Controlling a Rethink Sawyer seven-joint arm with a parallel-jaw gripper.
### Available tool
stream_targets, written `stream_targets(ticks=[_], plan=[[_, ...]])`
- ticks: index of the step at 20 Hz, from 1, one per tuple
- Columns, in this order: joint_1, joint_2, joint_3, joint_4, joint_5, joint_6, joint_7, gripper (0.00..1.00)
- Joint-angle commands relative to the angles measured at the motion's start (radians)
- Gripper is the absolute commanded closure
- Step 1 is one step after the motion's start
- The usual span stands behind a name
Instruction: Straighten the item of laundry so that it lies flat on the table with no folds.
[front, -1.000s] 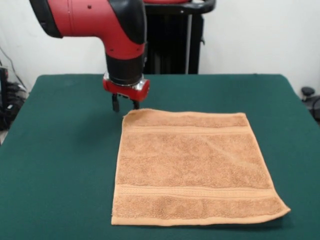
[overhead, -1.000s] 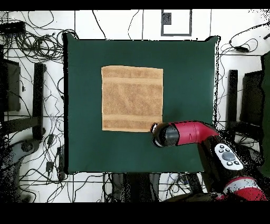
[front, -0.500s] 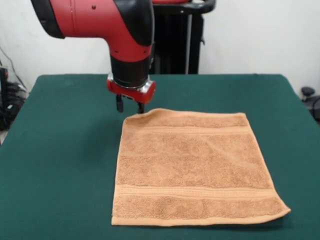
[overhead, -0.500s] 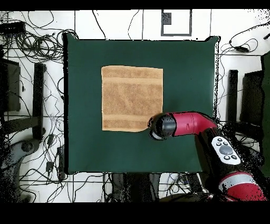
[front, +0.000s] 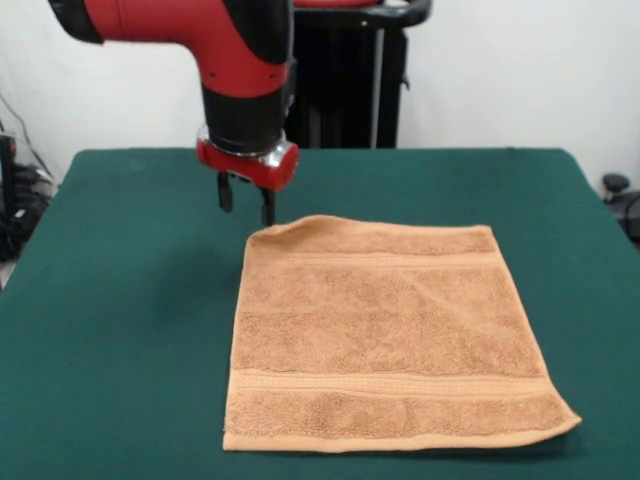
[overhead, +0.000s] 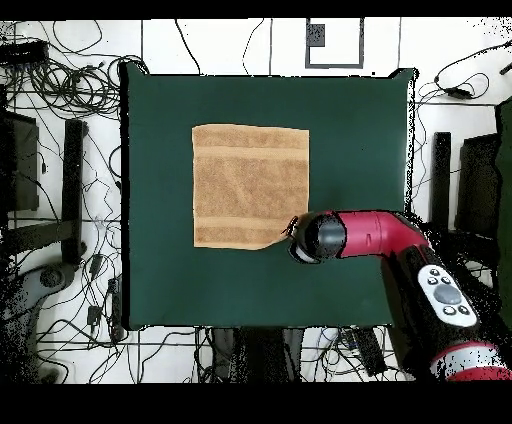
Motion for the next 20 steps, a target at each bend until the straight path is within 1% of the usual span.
stream_targets(ticks=[1, 4, 9, 11, 15, 20], plan=[[-0.045, -0.08, 0.113, 0.144, 0.022, 0.099, -0.269, 0.0], [-0.073, -0.086, 0.117, 0.163, 0.006, 0.093, -0.272, 0.0], [-0.121, -0.155, 0.157, 0.212, 0.034, 0.147, -0.311, 0.0], [-0.131, -0.172, 0.171, 0.212, 0.046, 0.175, -0.317, 0.0], [-0.105, -0.145, 0.181, 0.163, 0.043, 0.18, -0.27, 0.0], [-0.056, -0.127, 0.18, 0.126, 0.045, 0.179, -0.206, 0.0]])
